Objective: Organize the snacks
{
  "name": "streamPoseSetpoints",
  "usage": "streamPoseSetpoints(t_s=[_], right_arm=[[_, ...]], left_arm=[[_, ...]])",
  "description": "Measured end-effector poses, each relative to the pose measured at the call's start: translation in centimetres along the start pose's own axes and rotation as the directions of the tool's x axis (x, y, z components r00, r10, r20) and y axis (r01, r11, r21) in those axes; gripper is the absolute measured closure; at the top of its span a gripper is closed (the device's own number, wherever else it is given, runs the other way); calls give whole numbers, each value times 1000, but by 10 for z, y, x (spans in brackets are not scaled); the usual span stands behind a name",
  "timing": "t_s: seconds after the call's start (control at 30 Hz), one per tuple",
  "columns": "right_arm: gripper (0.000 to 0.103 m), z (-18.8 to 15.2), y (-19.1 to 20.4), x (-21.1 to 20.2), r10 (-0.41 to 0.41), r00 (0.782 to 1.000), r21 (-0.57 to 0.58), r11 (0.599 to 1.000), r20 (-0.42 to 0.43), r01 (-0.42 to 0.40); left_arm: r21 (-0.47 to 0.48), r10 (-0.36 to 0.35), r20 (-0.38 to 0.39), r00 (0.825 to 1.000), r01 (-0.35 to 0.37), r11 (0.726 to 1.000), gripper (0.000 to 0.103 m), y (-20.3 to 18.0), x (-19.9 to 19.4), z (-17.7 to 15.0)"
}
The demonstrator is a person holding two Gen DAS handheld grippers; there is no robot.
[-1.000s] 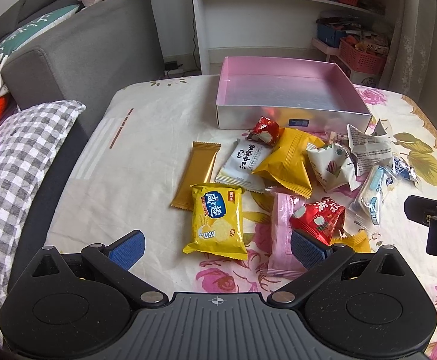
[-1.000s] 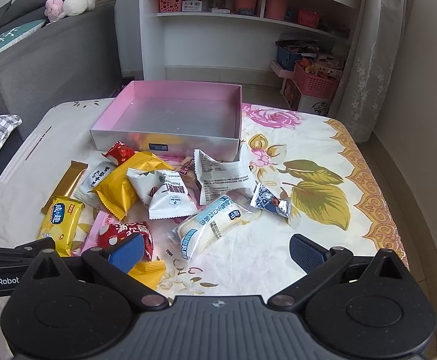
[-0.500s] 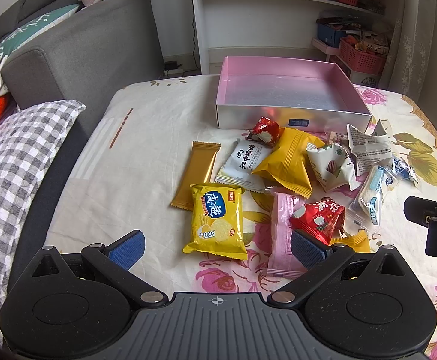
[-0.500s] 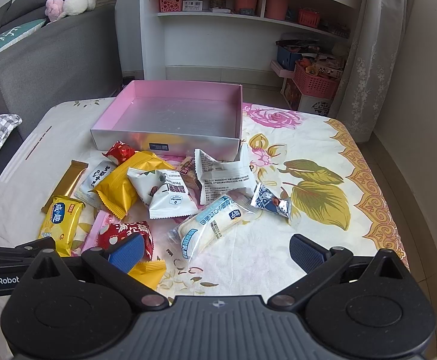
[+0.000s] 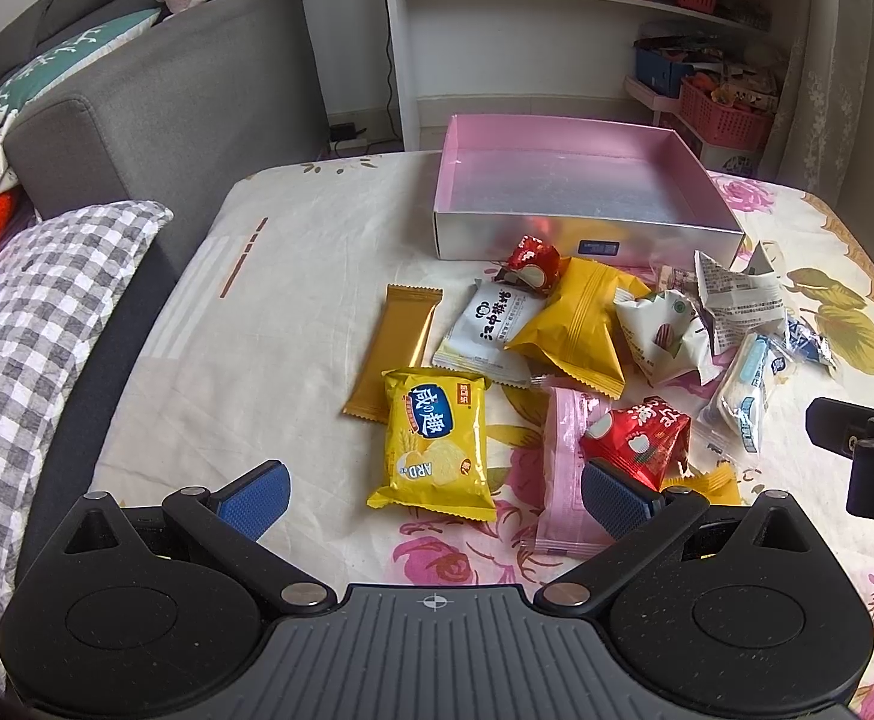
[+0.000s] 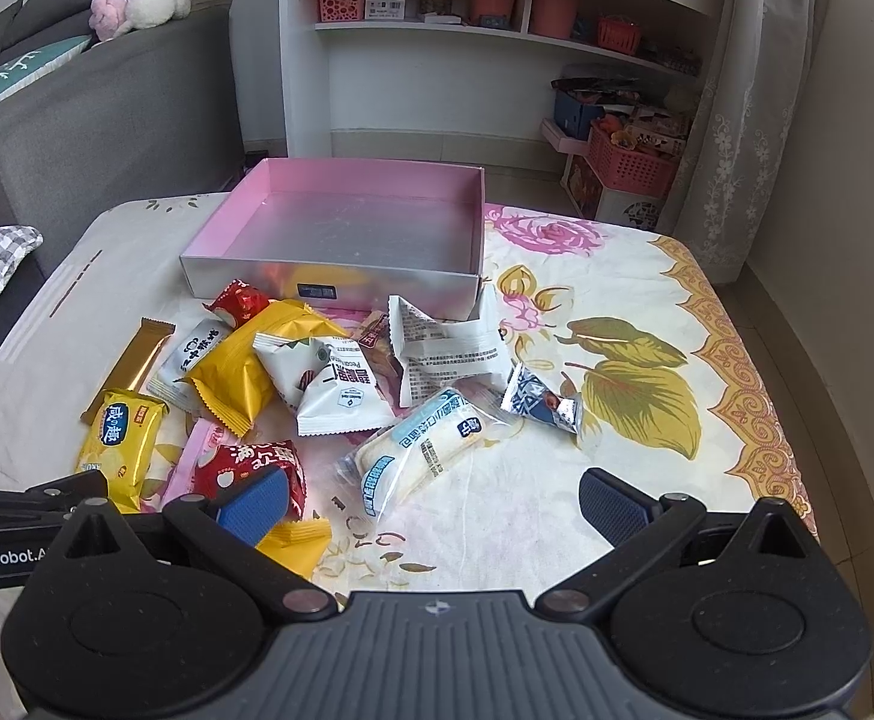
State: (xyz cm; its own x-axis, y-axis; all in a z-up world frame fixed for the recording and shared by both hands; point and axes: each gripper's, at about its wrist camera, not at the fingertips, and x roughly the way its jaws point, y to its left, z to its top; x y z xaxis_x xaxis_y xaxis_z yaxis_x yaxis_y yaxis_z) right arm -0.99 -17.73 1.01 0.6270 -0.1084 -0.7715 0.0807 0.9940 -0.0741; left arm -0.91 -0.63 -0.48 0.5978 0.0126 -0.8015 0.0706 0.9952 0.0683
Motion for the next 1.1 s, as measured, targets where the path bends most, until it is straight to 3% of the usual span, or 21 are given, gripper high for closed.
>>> streamPoseSetpoints(t_s=[0.53, 0.63, 0.73, 0.87, 0.97, 1.1], right_arm=[[6, 6, -8, -2, -4, 1000, 26, 1000, 11, 4], [6, 12, -17, -2, 25, 999, 58, 998, 24, -26], [6, 21, -24, -3, 44, 999, 48, 998, 31, -46], [6, 37, -35, 1, 119, 993, 71, 990, 1, -119], [6, 48, -36, 3, 128, 992, 33, 991, 3, -128], [6, 62, -39, 16, 108, 994, 27, 994, -17, -108]], left_arm=[[18, 0, 30, 1000, -1, 1000, 0, 6, 1, 7], [56, -30, 46, 999, 27, 998, 0, 5, 2, 12], [64, -85, 11, 996, 84, 994, 0, 8, 6, 20], [71, -148, 3, 989, 147, 987, 0, 9, 8, 33], [95, -151, 11, 989, 149, 984, 0, 7, 12, 46], [77, -145, -35, 989, 147, 986, 0, 12, 30, 67]])
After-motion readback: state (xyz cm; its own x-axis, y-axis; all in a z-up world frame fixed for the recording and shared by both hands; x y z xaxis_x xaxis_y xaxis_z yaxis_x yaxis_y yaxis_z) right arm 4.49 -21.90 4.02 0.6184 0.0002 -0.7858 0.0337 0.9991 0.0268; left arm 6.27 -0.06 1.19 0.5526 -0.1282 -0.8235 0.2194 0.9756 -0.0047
